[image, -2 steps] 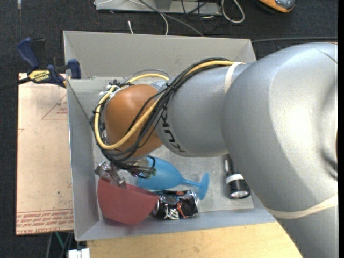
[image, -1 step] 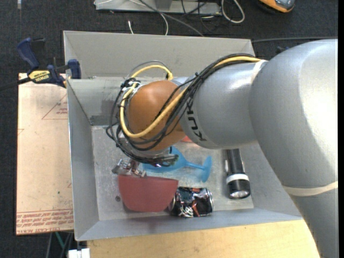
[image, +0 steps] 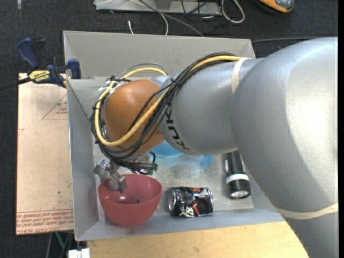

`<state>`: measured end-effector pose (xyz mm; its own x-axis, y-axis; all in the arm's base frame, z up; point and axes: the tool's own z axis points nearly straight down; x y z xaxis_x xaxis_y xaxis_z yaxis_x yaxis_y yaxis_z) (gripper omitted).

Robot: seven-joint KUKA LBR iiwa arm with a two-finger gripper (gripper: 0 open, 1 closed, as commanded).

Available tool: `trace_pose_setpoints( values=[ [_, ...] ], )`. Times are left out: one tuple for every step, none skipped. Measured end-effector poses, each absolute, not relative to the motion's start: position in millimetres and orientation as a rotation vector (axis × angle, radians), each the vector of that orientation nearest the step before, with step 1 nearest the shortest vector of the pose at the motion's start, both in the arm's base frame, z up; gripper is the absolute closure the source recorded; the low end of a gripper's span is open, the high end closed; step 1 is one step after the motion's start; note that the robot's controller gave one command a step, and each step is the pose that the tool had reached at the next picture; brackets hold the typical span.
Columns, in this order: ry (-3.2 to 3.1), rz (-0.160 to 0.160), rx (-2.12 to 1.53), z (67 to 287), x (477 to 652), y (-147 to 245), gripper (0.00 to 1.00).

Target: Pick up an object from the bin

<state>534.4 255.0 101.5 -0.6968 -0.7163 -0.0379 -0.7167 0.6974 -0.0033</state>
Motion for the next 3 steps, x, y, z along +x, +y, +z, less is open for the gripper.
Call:
trace_pose_setpoints(
  values=[
    [2.844, 0.02, -1.274, 127, 533.4, 245, 1.0],
    [2.829, 0.014, -1.271, 150, 547.4, 242, 1.0],
    [2.681, 0.009, -1.551, 215, 529.9, 229, 1.0]
  ],
)
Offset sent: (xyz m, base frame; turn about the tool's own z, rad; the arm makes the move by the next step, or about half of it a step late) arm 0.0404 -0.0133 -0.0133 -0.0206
